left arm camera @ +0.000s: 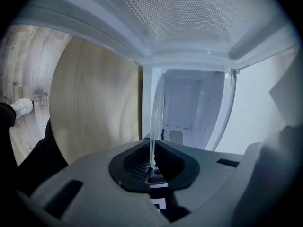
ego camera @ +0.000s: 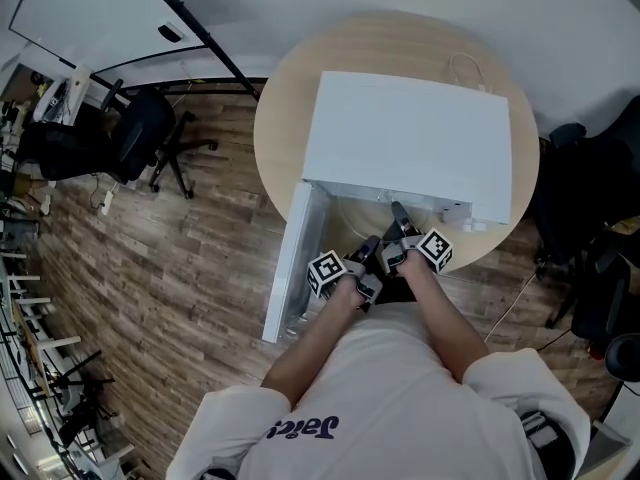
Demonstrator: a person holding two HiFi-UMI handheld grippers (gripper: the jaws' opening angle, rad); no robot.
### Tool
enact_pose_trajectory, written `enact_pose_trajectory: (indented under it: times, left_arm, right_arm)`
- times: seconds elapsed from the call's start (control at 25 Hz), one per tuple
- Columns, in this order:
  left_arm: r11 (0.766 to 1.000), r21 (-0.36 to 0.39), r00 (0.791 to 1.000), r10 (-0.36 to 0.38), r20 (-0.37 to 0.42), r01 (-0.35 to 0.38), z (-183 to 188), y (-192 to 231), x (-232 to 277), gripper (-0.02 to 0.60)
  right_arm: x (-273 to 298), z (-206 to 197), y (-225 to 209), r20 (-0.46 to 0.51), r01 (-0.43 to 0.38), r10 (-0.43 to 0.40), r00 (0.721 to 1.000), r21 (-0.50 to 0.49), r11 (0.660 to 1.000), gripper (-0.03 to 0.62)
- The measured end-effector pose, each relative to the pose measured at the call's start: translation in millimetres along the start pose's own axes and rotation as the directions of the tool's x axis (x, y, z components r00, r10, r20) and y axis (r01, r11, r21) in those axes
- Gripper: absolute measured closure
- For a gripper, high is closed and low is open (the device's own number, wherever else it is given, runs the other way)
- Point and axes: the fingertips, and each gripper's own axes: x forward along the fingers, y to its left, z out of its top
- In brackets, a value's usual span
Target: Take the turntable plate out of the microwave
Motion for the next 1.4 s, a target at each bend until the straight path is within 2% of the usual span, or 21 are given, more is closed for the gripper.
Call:
enact_pose_trajectory:
  times: [0.2, 0.36, 0.64, 0.8, 0.84, 0.92, 1.0, 1.4]
  left_arm:
    - [0.998, 0.063, 1.000, 0.020, 0.014, -0.020, 5, 1, -10, 0.545]
    - [0.996, 0.090, 1.000, 0.018, -0.014, -0.016, -1, 4, -18, 0.545]
    - [0.992, 0.127, 0.997, -0.011, -0.070, 0.019, -17, 5, -34, 0.545]
    - [0.981, 0.183, 0.997, -0.047, -0.063, 0.058, -13, -5, -44, 0.540]
    - [0.979, 0.194, 0.997, -0.052, -0.061, 0.063, -12, -6, -46, 0.527]
    - [0.977, 0.198, 0.996, -0.063, -0.063, 0.075, -12, -8, -48, 0.440]
    - [0.979, 0.185, 0.995, -0.078, -0.063, 0.088, -12, -8, -50, 0.402]
    - [0.962, 0.186, 0.979, -0.186, -0.079, 0.198, -17, -27, -62, 0.399]
  right_arm:
    - [-4, -12, -7, -0.023, 0.030, -0.029, 0.999, 0.060, 0.998, 0.549]
    - [-17, -16, -10, -0.012, 0.042, -0.041, 0.999, 0.090, 0.995, 0.560]
    - [-38, -24, -10, -0.007, 0.026, -0.025, 1.000, 0.123, 0.992, 0.562]
    - [-51, -33, -3, -0.017, 0.024, -0.022, 1.000, 0.106, 0.994, 0.562]
    - [-54, -36, 0, -0.020, 0.021, -0.019, 1.000, 0.100, 0.995, 0.562]
    - [-61, -43, 9, -0.029, 0.011, -0.008, 1.000, 0.092, 0.996, 0.562]
    - [-69, -50, 16, -0.041, 0.003, 0.000, 0.999, 0.089, 0.996, 0.562]
    - [-114, -71, 49, -0.060, -0.018, 0.019, 0.998, 0.017, 1.000, 0.562]
